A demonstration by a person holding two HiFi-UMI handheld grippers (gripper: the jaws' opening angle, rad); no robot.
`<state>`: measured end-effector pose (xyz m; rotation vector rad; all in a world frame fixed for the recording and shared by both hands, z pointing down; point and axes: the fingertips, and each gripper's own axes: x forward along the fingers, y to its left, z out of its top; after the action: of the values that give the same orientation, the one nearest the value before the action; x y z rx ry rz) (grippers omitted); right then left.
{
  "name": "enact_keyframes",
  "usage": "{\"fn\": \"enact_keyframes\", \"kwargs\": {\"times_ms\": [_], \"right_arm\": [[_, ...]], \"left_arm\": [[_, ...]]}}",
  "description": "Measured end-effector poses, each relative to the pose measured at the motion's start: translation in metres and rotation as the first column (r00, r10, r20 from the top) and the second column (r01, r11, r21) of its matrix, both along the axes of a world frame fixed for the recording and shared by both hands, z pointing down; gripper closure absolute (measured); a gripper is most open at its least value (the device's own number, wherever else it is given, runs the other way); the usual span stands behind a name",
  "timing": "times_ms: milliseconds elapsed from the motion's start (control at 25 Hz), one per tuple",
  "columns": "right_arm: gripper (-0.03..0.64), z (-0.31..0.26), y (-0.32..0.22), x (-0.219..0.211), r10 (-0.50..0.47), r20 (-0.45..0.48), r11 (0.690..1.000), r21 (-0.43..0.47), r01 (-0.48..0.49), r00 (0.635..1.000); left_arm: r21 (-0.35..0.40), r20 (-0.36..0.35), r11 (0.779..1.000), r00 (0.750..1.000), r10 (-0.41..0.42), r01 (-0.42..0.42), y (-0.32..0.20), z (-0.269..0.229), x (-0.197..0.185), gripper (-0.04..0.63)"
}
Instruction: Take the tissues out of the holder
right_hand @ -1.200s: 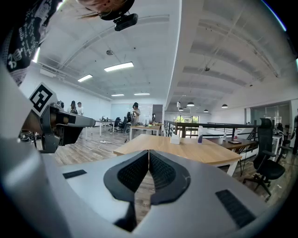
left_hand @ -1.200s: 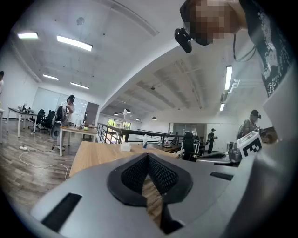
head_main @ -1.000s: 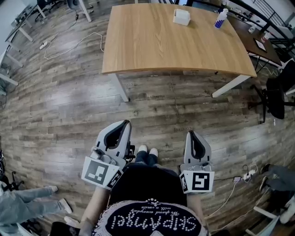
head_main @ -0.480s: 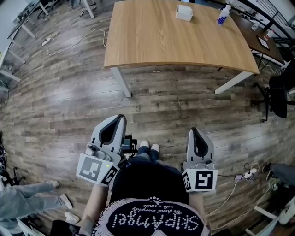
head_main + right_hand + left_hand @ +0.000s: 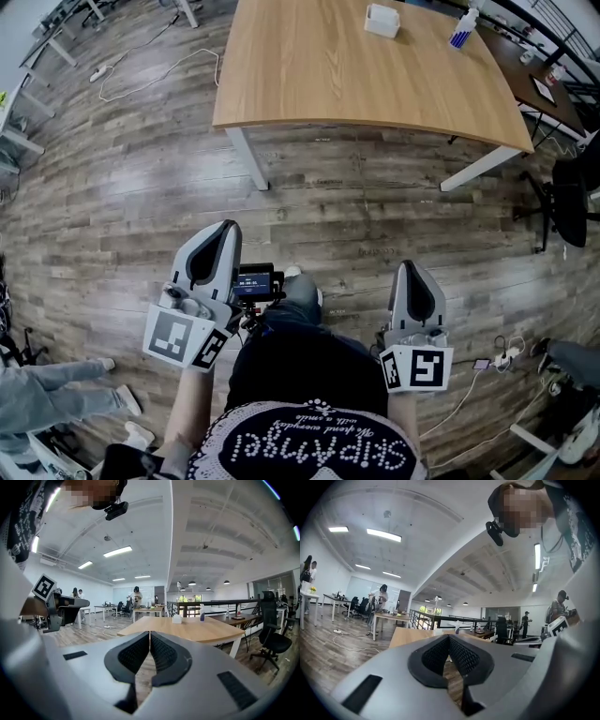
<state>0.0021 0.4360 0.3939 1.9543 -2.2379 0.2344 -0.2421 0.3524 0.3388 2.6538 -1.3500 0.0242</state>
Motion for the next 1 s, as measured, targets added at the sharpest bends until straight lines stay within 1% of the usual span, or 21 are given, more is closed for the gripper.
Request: {"fn": "enact_keyframes", "kwargs": {"times_ms": [160, 320, 480, 640, 880, 1000], "right_arm": [[0.601, 0.004, -0.014, -0.005, -0.004, 0.015, 1.000, -0.015, 0.004, 1.000], [0.601, 0.012, -0.042, -0.009, 0.007, 0.032, 0.999, -0.036, -0.006, 0.999], [0.601, 0.012, -0.079, -0.016, -0.006, 0.029, 0.999, -0.050, 0.007, 1.000], [0.601, 0.003, -0.113, -0.016, -0.012, 0.016, 0.999, -0.041, 0.012, 1.000], [0.601, -0.004, -0.143, -0.021, 0.028, 0.029, 0.999, -0.017, -0.028, 0.999], [0.601, -0.003, -0.153, -0.021, 0.045, 0.027, 0.999, -0.011, -0.045, 0.999]], "left_arm": [[-0.012, -0.018, 1.000, 1.000, 0.004, -0.004, -0.015, 0.004, -0.002, 0.591], [-0.028, -0.039, 1.000, 0.999, 0.012, -0.013, -0.044, 0.010, -0.003, 0.591], [-0.035, -0.038, 0.999, 0.999, 0.025, -0.026, -0.079, 0.006, -0.005, 0.591], [-0.027, -0.023, 0.999, 0.999, 0.034, -0.035, -0.110, -0.004, -0.004, 0.591], [-0.015, 0.007, 0.993, 0.993, 0.119, -0.118, -0.133, -0.002, 0.016, 0.591], [-0.018, 0.001, 0.988, 0.988, 0.153, -0.153, -0.143, 0.002, 0.028, 0.591]]}}
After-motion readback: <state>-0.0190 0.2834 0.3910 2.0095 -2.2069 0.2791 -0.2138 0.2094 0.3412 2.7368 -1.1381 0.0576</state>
